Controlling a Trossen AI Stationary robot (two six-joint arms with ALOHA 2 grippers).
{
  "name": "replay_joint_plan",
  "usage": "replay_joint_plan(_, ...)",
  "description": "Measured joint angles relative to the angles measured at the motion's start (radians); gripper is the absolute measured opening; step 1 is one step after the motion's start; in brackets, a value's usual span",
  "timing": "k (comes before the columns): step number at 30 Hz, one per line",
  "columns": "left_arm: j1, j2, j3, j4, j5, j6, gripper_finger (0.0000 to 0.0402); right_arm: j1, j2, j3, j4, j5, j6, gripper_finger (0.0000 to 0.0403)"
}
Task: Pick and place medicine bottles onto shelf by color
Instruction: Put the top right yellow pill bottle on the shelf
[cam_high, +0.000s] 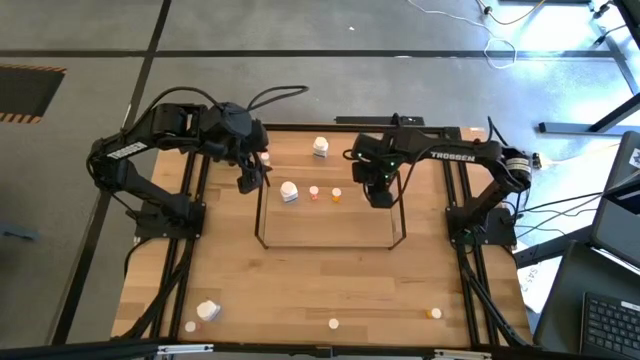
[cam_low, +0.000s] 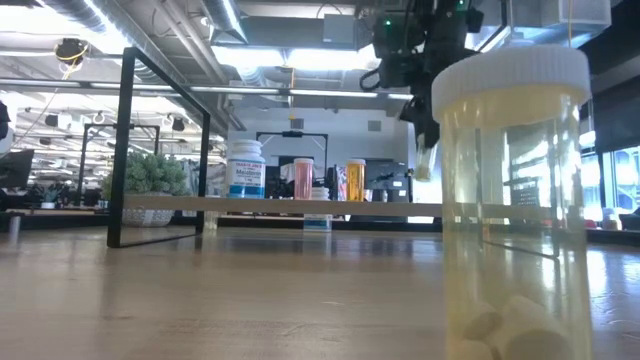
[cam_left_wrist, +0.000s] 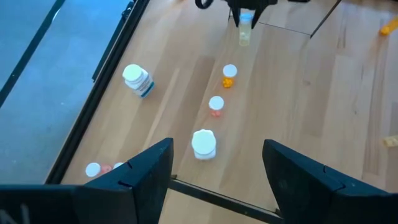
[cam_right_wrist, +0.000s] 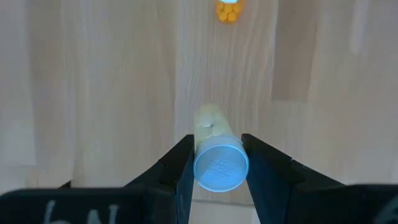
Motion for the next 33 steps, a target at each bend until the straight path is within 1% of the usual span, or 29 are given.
replay_joint_plan(6, 0.0, 0.0, 0.0, 0.0, 0.0, 0.0, 0.0241, 0.0, 0.0, -0.062, 0.087, 0.002, -0.004, 0.0126)
replay_joint_plan(9, 0.0, 0.0, 0.0, 0.0, -0.001, 0.0, 0.0241, 0.0, 0.0, -0.076, 0.094, 0.025, -0.003, 0.0126)
replay_joint_plan(16, 0.0, 0.0, 0.0, 0.0, -0.001, -0.002, 0.0241, 0.0, -0.001, -0.106, 0.1, 0.028, -0.005, 0.0126)
replay_joint_plan(33, 0.0, 0.0, 0.0, 0.0, -0.001, -0.001, 0.0241, 0.0, -0.001, -0.109, 0.11, 0.035, -0.005, 0.0126)
